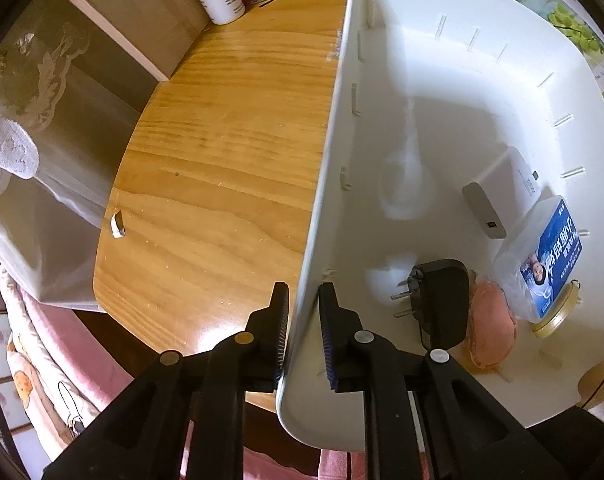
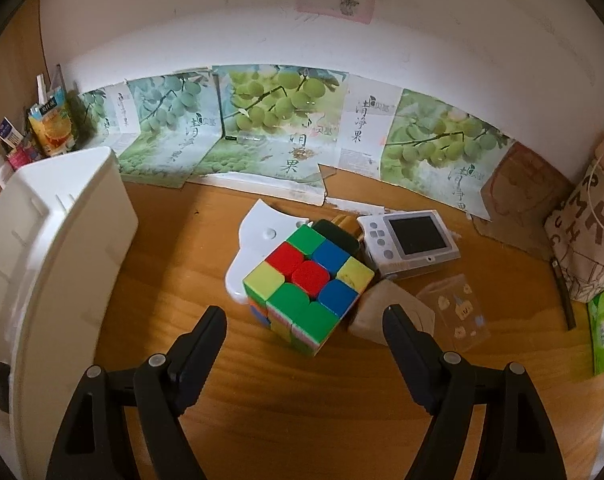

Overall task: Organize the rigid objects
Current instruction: 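Move the right tool back toward the Rubik's cube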

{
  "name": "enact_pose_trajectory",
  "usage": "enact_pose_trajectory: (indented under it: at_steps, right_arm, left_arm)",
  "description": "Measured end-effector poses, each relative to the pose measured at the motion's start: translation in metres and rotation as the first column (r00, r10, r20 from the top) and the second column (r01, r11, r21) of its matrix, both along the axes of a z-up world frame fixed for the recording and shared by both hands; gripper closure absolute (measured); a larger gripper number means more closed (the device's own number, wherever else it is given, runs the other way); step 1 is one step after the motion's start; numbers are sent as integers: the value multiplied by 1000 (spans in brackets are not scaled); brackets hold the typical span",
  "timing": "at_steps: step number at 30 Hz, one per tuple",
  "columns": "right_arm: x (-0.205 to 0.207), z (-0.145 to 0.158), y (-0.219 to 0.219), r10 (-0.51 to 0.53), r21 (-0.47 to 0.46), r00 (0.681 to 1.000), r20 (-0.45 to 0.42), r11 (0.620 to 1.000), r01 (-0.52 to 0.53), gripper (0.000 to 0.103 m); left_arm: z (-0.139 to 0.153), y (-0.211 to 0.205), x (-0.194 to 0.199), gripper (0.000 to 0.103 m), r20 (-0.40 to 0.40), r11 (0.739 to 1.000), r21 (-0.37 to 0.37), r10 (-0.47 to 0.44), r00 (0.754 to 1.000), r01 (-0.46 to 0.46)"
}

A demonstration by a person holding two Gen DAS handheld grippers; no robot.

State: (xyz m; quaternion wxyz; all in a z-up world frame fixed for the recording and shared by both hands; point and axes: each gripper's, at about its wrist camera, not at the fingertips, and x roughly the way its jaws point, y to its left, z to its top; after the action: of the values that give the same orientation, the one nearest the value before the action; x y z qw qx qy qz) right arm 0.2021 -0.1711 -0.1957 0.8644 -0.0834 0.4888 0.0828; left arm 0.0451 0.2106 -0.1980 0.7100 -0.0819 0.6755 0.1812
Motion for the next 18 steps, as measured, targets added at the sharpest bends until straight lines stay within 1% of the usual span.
enact_pose_trajectory:
  at_steps: [2, 5, 10, 13, 18]
  right_arm:
    - [2, -6, 0, -8, -12, 1000, 3, 1000, 8, 22]
    - [6, -13, -2, -36, -7, 999, 10, 999, 36, 22]
    - [13, -25, -11, -101, 75, 995, -22, 992, 102, 21]
    - [12, -25, -9, -101, 104, 995, 10, 990, 99, 21]
    - [11, -26, -4, -92, 86, 995, 49, 992, 87, 21]
  left_arm:
    - [-1, 2, 1, 86, -2, 1000, 2, 8, 1000, -8]
    - [-1, 1, 1, 85, -3, 1000, 4, 20, 1000, -20]
    - [-2, 2, 2, 84, -14, 1000, 9, 27, 1000, -26]
    - [-2, 2, 2, 84, -16, 1000, 7, 29, 999, -29]
    - [-3, 2, 3, 84, -20, 1000, 10, 29, 999, -29]
